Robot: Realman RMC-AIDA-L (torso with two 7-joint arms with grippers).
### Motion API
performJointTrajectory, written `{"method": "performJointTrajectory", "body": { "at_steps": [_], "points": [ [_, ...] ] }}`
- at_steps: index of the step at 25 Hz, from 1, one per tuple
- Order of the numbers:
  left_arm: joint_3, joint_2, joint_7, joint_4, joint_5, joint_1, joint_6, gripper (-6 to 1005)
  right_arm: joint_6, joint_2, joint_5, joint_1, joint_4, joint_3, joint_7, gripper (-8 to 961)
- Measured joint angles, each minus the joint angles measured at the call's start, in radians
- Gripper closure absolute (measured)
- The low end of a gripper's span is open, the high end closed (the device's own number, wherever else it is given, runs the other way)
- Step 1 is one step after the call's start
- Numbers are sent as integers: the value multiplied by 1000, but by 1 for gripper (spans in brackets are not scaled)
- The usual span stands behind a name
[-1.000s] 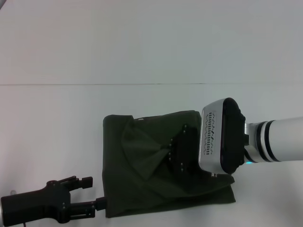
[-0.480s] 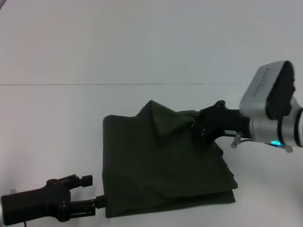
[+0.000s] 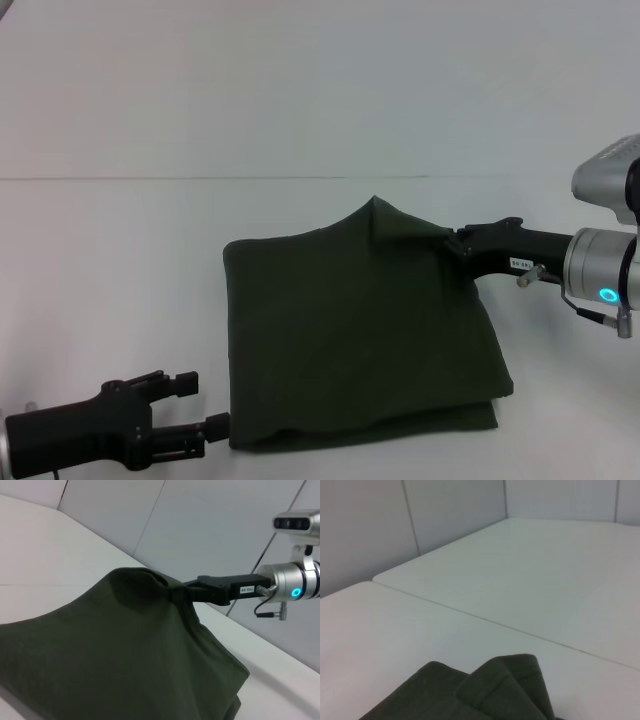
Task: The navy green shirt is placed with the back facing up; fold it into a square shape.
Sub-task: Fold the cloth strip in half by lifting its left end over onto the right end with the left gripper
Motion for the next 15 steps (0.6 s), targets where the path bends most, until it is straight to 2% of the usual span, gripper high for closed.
{"method": "performJointTrajectory", "body": {
  "at_steps": [6,15],
  "points": [
    [0,0,2,-6,0,-1,0,91,-1,1,37,30,89,49,5,928],
    [0,-2,7,-10,2,-2,-1,91,2,1,103,21,132,70,89,925]
  ]
}}
